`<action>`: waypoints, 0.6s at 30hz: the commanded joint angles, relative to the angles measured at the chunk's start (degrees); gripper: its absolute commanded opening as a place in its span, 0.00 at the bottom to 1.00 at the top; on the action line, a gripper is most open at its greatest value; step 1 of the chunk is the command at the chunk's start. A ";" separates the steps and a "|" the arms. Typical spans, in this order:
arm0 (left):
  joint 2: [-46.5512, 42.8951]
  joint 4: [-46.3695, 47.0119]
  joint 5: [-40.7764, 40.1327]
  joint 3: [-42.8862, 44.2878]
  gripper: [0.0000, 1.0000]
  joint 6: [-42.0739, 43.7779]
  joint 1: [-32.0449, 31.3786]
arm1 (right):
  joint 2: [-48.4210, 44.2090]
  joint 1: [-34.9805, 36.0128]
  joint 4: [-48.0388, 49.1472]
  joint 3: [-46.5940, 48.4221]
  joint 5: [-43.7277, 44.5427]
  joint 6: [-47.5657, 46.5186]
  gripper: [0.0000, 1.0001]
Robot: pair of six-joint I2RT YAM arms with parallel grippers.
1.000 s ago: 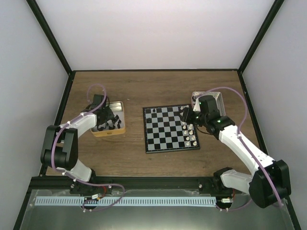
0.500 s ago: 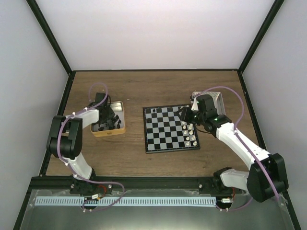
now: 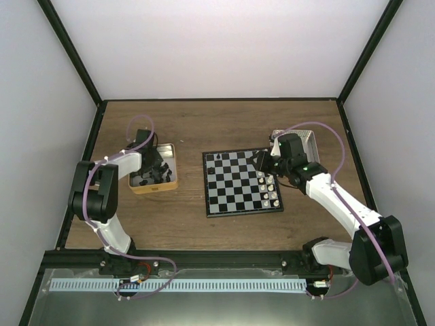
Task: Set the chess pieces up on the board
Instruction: Pick up the chess piece from the storage box, then place the chess piece on the chessboard.
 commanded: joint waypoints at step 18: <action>-20.45 5.57 20.96 -5.06 0.13 -2.54 -12.14 | 2.49 3.97 13.25 -2.62 -10.13 5.81 0.39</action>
